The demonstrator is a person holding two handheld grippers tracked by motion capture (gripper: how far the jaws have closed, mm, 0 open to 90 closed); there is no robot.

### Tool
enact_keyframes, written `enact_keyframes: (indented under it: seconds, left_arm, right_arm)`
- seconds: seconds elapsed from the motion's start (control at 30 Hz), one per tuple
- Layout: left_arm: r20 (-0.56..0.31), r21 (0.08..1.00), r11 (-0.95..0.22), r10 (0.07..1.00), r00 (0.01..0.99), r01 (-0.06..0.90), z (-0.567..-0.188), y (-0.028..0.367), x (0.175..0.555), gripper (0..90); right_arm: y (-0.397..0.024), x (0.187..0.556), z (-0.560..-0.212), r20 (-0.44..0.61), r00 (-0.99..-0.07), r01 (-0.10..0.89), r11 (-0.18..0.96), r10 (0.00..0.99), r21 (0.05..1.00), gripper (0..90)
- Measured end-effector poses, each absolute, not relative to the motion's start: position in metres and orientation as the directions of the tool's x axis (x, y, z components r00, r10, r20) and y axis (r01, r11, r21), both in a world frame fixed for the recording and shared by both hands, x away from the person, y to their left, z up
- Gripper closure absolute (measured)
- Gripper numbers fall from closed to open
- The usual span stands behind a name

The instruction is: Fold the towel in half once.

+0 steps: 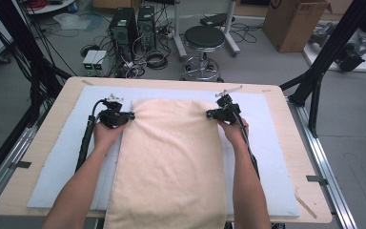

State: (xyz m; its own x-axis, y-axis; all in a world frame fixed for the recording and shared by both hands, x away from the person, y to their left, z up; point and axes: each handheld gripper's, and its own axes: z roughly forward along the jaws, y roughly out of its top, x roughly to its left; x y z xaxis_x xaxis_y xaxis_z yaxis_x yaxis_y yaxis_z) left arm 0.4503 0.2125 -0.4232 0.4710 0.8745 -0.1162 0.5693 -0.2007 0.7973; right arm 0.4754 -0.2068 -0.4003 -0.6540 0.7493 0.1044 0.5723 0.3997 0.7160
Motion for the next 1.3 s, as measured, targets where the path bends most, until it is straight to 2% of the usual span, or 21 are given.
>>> enact_keyframes:
  seconds: [0.13, 0.37, 0.67, 0.93, 1.0, 1.3]
  left_arm:
    - [-0.163, 0.828, -0.135, 0.871, 0.464, 0.544, -0.412, 0.226, 0.452, 85.4]
    - [-0.122, 0.864, -0.172, 0.840, 0.529, 0.474, -0.366, 0.226, 0.457, 85.3]
    - [-0.133, 0.916, -0.107, 0.829, 0.544, 0.387, -0.310, 0.231, 0.461, 85.2]
    - [-0.153, 0.888, -0.135, 0.815, 0.559, 0.439, -0.334, 0.239, 0.448, 84.9]
    - [-0.161, 0.888, -0.137, 0.803, 0.574, 0.440, -0.340, 0.241, 0.443, 84.9]
    - [-0.151, 0.894, -0.175, 0.748, 0.646, 0.412, -0.352, 0.252, 0.400, 84.7]
  right_arm:
    - [-0.206, 0.481, -0.382, 0.107, -0.670, 0.545, 0.388, 0.734, 0.743, 85.7]
    - [-0.217, 0.474, -0.361, 0.122, -0.686, 0.500, 0.343, 0.717, 0.795, 85.7]
    - [-0.227, 0.471, -0.294, 0.078, -0.705, 0.406, 0.311, 0.705, 0.859, 85.7]
    - [-0.220, 0.464, -0.310, 0.112, -0.728, 0.449, 0.346, 0.676, 0.824, 85.6]
    - [-0.221, 0.462, -0.317, 0.149, -0.732, 0.474, 0.341, 0.664, 0.812, 85.5]
    - [-0.226, 0.428, -0.332, 0.196, -0.783, 0.455, 0.330, 0.590, 0.827, 85.0]
